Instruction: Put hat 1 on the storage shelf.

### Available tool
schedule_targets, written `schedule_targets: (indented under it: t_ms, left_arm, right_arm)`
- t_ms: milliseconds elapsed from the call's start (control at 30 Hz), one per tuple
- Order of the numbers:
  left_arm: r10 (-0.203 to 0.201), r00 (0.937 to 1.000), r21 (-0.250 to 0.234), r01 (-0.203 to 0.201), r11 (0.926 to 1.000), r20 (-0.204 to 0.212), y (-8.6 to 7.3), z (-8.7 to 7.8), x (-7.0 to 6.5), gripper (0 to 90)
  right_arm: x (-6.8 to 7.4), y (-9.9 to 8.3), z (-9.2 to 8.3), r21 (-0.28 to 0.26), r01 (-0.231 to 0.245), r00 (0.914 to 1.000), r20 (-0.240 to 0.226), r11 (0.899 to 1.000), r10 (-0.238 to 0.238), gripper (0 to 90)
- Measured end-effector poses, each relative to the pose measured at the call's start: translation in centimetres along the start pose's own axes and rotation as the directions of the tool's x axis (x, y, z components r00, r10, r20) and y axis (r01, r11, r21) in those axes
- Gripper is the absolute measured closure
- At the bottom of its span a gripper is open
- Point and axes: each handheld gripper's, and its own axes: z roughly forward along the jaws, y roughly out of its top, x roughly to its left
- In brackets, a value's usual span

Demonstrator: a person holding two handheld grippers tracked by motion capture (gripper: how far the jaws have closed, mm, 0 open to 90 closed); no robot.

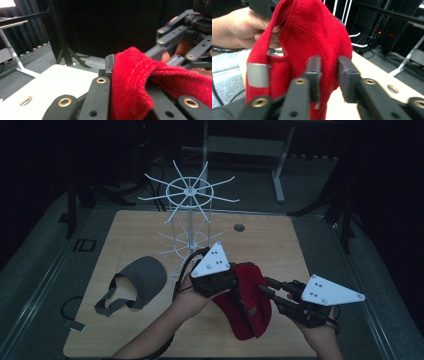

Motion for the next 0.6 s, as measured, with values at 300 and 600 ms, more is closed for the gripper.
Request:
schedule_targets:
  t_ms: [300, 600]
  left_arm:
    - [-0.005, 0.9994, 0.002, 0.005, 1.0, 0.034, -0.3, -0.3, 0.5, 87.5]
    - [0.009, 0.9991, 0.005, -0.009, 0.9999, 0.043, -0.6, -0.4, 0.4, 77.7]
  right_arm:
    - [-0.6, 0.1, -0.8, -0.057, -0.058, 0.9972, -0.051, 0.997, 0.055, 89.0]
    - [-0.7, 0.5, -1.6, -0.083, -0.073, 0.9972, -0.02, 0.994, 0.072, 89.1]
